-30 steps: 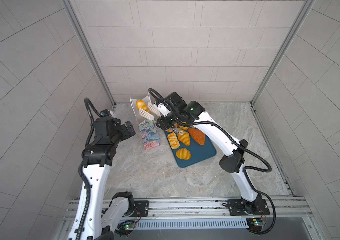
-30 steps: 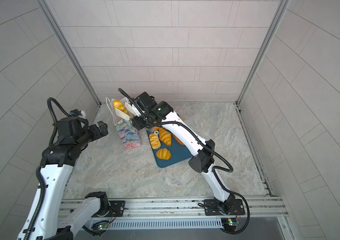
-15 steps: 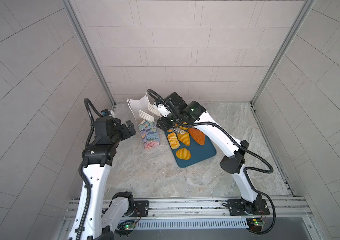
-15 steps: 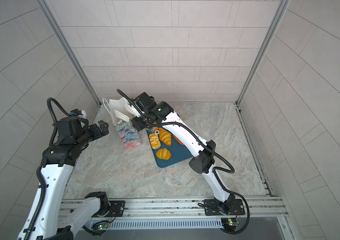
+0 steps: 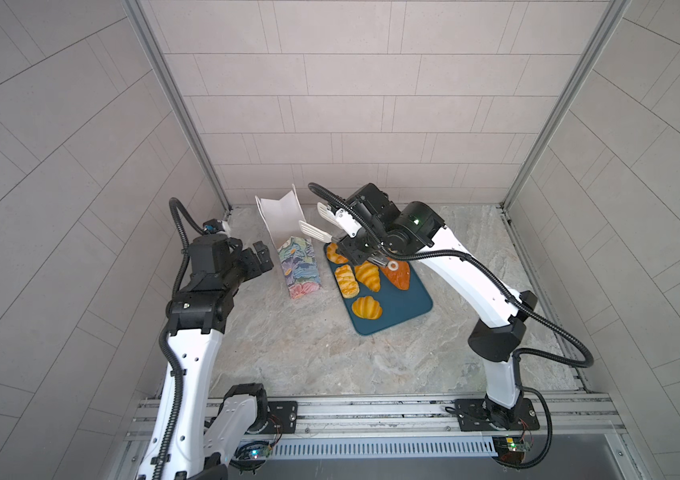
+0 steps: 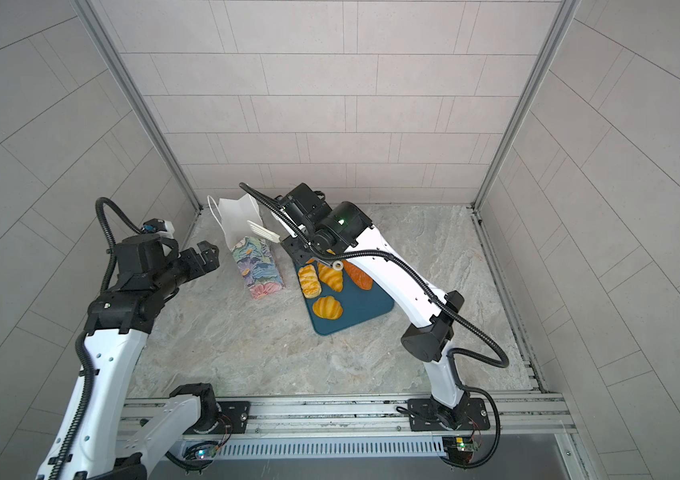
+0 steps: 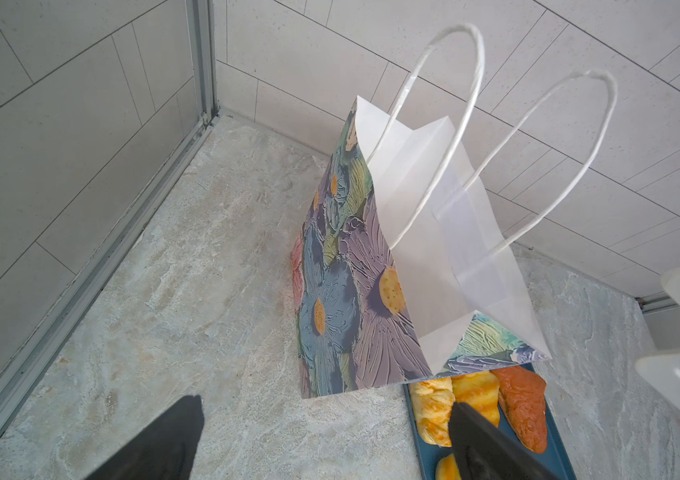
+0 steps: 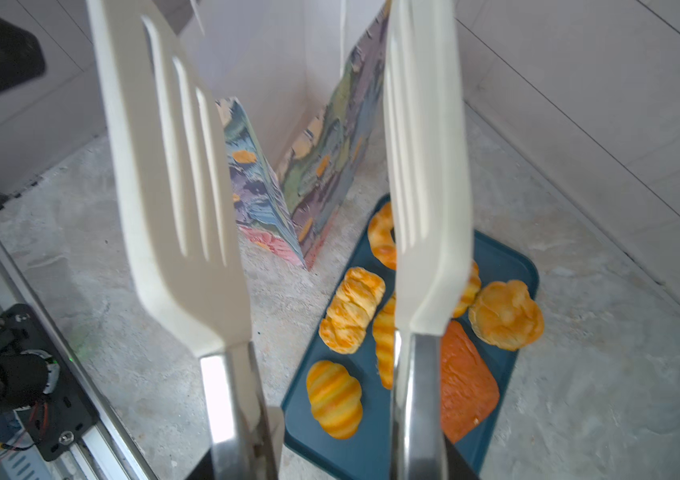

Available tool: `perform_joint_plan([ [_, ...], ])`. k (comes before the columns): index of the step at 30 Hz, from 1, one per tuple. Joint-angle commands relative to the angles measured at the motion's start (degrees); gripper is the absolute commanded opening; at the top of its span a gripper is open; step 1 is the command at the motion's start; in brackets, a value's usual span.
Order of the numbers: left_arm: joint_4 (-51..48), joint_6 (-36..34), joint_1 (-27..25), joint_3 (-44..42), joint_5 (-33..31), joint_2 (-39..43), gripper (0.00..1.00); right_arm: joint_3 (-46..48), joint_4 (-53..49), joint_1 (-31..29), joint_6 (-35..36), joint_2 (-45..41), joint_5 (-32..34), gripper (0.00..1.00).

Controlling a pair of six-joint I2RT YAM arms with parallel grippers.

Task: Place the fake bread into the paper bag
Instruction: 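Withdraw the empty tongs from the bag back over the tray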

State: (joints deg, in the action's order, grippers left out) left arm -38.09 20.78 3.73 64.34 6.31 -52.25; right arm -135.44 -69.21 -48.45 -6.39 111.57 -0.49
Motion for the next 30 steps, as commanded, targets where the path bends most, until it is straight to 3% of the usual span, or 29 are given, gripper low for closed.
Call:
perform_joint_plan([
  [1,1.9,-0.4,0.1,-0.9,0.1,1.1,1.00,7.3,0.8,-0.2,-0.5,-6.6,8.3,0.55],
  [5,2.1,-0.4,0.1,-0.6,0.6,0.5,1.00,18.9,1.9,-0.2,-3.4,-12.8,13.3,0.55],
  [13,1.2,-0.5,0.1,0.6,0.5,-1.4,1.00,40.7,2.0,-2.3,-15.5,-23.8,15.3,0.56],
  [19,1.3,-0.3,0.1,0.0,2.4,-1.4,1.00,55.6,3.1,-6.5,-11.6,-26.2,13.2,0.57],
  [30,2.1,-1.1,-0.2,-2.5,1.6,0.4,1.00,64.6,8.7,-7.4,-6.3,-22.6,15.2,0.59],
])
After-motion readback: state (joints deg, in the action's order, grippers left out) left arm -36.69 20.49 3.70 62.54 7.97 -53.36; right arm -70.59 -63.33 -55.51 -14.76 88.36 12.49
